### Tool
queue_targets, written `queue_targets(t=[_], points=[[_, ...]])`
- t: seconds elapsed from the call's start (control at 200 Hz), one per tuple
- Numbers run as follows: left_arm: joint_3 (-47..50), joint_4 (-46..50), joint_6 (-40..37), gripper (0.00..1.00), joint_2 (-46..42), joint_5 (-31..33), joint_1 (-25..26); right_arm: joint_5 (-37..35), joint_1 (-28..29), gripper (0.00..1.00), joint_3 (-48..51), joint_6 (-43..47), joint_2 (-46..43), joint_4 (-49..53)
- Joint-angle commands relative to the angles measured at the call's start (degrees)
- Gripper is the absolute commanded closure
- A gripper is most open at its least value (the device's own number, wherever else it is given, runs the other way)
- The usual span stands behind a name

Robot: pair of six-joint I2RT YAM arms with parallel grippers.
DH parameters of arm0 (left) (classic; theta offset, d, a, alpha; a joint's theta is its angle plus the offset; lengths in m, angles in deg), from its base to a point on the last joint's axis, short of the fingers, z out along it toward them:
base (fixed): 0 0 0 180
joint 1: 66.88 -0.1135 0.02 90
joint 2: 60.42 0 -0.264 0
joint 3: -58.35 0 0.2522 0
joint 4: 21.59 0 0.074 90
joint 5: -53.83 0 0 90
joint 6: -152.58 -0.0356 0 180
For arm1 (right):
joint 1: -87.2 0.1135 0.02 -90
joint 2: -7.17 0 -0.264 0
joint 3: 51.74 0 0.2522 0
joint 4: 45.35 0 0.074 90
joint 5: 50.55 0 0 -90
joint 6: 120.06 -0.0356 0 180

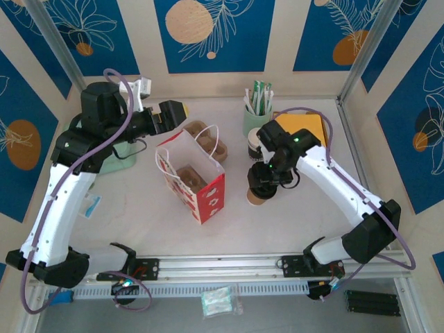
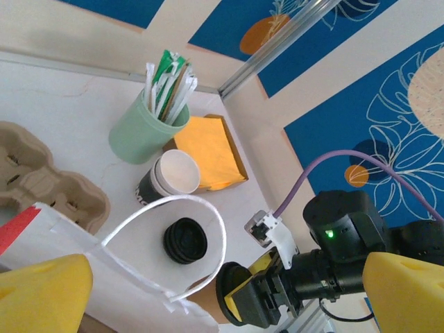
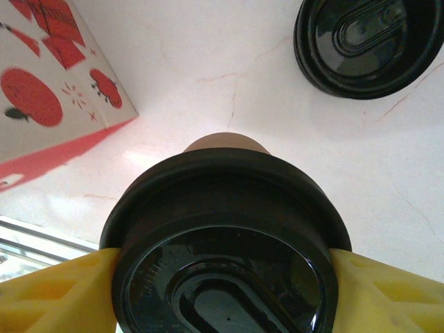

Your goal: Pack the takeout coffee

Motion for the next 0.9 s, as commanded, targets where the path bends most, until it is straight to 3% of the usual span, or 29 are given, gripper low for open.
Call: queue_targets(t=[0.0, 0.355, 0.68, 0.895], points=[[0.4, 1.5, -1.3, 0.01, -1.5, -0.7, -0.7, -3.1, 1.9, 0.31, 2.3, -0.3, -0.4, 0.1], [-0.2, 6.3, -7.0, 0.01, -1.5, 3.1, -0.7, -10.0, 6.3, 0.31, 8.4, -1.8, 2.6, -4.8], [-1.6, 12.5, -13.2, 0.01, -1.0, 7.5, -0.7, -11.2, 8.5, 0.31, 13.0, -3.1, 3.8, -7.1], [-3.9, 17.8, -17.1, 0.01, -0.9, 12.4, -0.6, -11.2, 9.1, 0.23, 13.7, -3.3, 3.9, -5.7]])
